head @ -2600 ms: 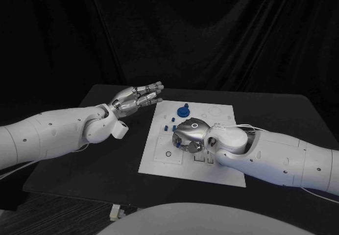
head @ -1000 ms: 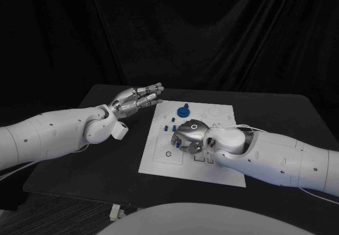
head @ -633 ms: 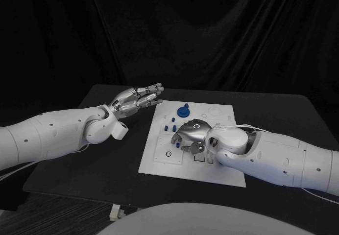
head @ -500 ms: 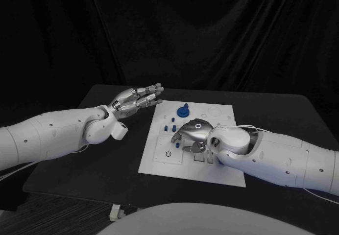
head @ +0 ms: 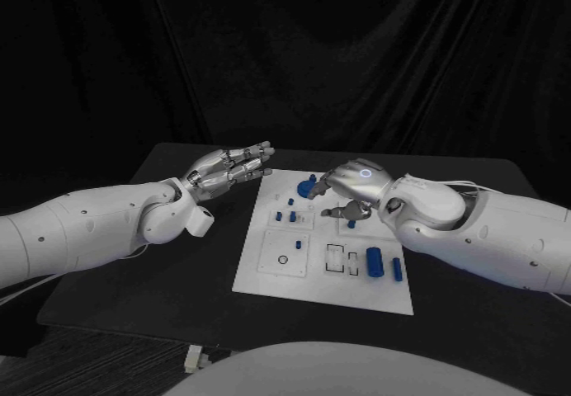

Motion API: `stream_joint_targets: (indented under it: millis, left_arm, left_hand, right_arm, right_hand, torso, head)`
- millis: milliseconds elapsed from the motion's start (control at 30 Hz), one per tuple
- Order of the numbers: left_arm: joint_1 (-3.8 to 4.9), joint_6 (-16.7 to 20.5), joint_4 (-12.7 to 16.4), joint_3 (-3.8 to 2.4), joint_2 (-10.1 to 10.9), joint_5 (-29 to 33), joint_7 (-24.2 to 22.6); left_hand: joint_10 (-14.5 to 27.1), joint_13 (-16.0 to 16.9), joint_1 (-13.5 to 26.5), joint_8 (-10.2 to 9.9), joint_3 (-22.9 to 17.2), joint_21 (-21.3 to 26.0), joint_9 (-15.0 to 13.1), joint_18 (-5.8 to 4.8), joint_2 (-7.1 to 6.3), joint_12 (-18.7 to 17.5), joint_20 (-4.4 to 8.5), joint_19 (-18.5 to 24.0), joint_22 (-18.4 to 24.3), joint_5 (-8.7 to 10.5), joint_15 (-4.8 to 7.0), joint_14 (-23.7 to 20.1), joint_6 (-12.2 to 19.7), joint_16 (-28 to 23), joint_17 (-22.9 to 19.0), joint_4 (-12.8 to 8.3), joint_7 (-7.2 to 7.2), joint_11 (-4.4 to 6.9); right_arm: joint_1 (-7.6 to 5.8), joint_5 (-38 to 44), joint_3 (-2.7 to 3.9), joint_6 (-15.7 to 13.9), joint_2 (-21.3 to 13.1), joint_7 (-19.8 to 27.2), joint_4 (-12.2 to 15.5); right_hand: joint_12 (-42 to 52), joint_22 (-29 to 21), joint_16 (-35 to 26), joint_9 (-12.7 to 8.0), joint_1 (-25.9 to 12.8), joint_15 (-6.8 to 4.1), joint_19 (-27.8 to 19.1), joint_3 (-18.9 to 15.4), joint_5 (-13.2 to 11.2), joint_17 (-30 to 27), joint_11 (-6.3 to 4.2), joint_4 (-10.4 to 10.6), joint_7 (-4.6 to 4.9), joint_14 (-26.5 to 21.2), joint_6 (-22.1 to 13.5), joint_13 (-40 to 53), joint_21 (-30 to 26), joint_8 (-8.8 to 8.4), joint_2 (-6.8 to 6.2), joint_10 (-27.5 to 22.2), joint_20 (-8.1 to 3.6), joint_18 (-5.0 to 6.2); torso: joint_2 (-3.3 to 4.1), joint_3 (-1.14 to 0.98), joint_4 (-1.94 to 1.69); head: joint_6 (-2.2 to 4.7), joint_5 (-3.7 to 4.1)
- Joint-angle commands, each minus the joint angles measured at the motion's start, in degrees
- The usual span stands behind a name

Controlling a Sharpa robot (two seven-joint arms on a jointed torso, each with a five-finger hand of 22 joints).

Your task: Assemble the parts on the task board

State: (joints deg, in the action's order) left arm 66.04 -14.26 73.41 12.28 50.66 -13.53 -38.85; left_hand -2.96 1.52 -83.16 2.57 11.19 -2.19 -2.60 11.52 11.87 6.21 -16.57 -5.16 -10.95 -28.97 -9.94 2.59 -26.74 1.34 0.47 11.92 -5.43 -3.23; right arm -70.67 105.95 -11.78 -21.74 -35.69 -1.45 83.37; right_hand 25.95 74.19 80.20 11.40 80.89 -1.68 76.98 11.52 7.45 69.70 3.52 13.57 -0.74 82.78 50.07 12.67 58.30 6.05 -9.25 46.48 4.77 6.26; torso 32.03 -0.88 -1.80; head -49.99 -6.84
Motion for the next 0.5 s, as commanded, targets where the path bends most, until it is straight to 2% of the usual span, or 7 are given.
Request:
stream_joint_targets:
  millis: [33,167,200,333,367,400,500]
  left_arm:
    - [-0.10,-0.6,0.2,-0.05,0.2,0.4,-4.3]
    - [-0.11,-0.3,0.1,-0.05,0.4,0.4,-4.3]
    - [-0.11,-0.3,0.1,-0.05,0.4,0.4,-4.4]
    - [-0.11,-0.1,0.0,-0.05,0.6,0.4,-4.4]
    - [-0.11,-0.1,0.0,-0.05,0.6,0.4,-4.4]
    - [-0.12,-0.1,0.1,-0.05,0.7,0.4,-4.4]
    - [-0.12,-0.1,0.1,-0.05,0.8,0.4,-4.3]
  left_hand:
    - [0.3,-0.1,-0.5,0.7,-1.2,0.0,-0.3,-1.43,0.23,0.9,0.50,0.9,1.4,-0.84,0.22,-0.1,-0.3,0.6,0.4,-0.7,-0.16,-0.55]
    - [0.3,-0.1,-0.5,0.7,-1.3,0.3,-0.3,-1.36,0.19,0.9,0.82,1.4,2.1,-0.87,0.81,-0.4,0.1,0.4,0.3,-0.7,-0.07,-0.49]
    - [0.3,-0.1,-0.5,0.5,-1.3,0.3,-0.2,-1.32,0.16,1.0,0.97,1.6,2.3,-0.88,1.12,-0.6,0.8,0.3,0.3,-0.7,0.18,-0.27]
    - [0.3,-0.1,-0.4,0.2,-1.3,0.6,0.0,-1.28,0.08,1.1,1.24,2.0,3.1,-0.89,1.83,-0.9,2.1,0.1,0.2,-0.7,0.72,0.16]
    - [0.3,-0.1,-0.4,0.2,-1.3,0.6,0.0,-1.28,0.06,1.1,1.30,2.1,3.3,-0.89,1.96,-1.1,2.5,0.0,0.1,-0.7,0.86,0.27]
    - [0.3,-0.1,-0.4,0.1,-1.3,0.7,0.1,-1.28,0.03,1.0,1.34,2.2,3.4,-0.89,2.04,-1.2,3.0,0.0,0.1,-0.7,1.02,0.35]
    - [0.3,-0.1,-0.3,-0.1,-1.3,0.8,0.1,-1.27,0.00,1.0,1.45,2.3,3.6,-0.89,2.21,-1.4,4.0,-0.2,0.0,-0.7,1.56,0.57]
  right_arm:
    - [-1.22,-5.6,0.00,-7.5,-1.9,2.3,0.6]
    - [-1.93,-7.1,0.00,-8.0,-4.0,2.1,0.9]
    - [-2.07,-7.4,-0.01,-7.6,-4.7,1.8,0.9]
    - [-2.34,-8.0,-0.01,-4.7,-6.5,0.0,1.2]
    - [-2.38,-8.1,-0.01,-3.8,-7.0,-0.7,1.2]
    - [-2.40,-8.2,-0.01,-3.0,-7.4,-1.3,1.1]
    - [-2.27,-8.3,-0.02,-1.3,-8.1,-2.3,1.0]
  right_hand:
    - [1.9,8.4,0.5,-0.5,0.5,-0.47,1.7,1.1,1.0,1.1,-0.32,0.5,0.09,1.0,2.8,0.8,2.3,1.44,1.04,5.2,-0.39,-0.65]
    - [0.8,8.4,0.2,-1.4,1.4,0.06,2.1,2.8,1.9,0.8,-0.67,1.7,1.08,1.3,3.8,-1.1,2.3,0.86,0.56,11.9,-0.22,-0.73]
    - [0.4,8.4,0.2,-1.5,1.2,0.19,2.1,2.9,1.6,0.7,-0.65,2.0,1.68,1.3,4.1,-1.5,2.2,0.83,0.31,12.6,-0.12,-0.72]
    - [-0.5,8.4,0.1,-1.8,0.5,0.28,2.1,2.5,0.4,0.6,-0.51,2.7,2.18,1.2,4.4,-2.1,2.1,0.67,-0.38,13.1,0.03,-0.72]
    - [-0.9,8.4,-0.1,-1.9,0.0,0.15,2.0,2.2,-0.5,0.3,-0.39,2.8,2.01,1.1,4.1,-2.3,1.8,0.44,-0.57,12.6,-0.05,-0.63]
    - [-1.8,8.5,0.2,-2.1,-1.1,0.11,2.2,1.5,-1.6,0.8,-0.06,2.9,2.39,1.3,4.1,-2.6,2.3,0.30,-0.80,11.4,-0.09,-0.74]
    - [-2.4,9.2,1.4,-2.2,-1.3,-0.06,3.4,1.2,-1.9,3.0,0.11,2.7,2.53,2.3,4.3,-2.9,5.1,0.27,-0.78,10.3,-0.18,-1.23]
  torso:
    - [-0.02,0.00,-0.05]
    - [0.02,0.01,-0.01]
    - [0.03,0.01,-0.03]
    - [0.03,0.02,-0.06]
    - [0.02,0.04,-0.05]
    - [0.01,0.04,-0.06]
    - [-0.13,0.09,-0.04]
  head:
    - [-0.01,-0.01]
    - [-0.01,0.23]
    - [-0.01,0.32]
    - [-0.01,0.51]
    - [-0.01,0.49]
    - [-0.01,0.54]
    - [-0.01,0.58]
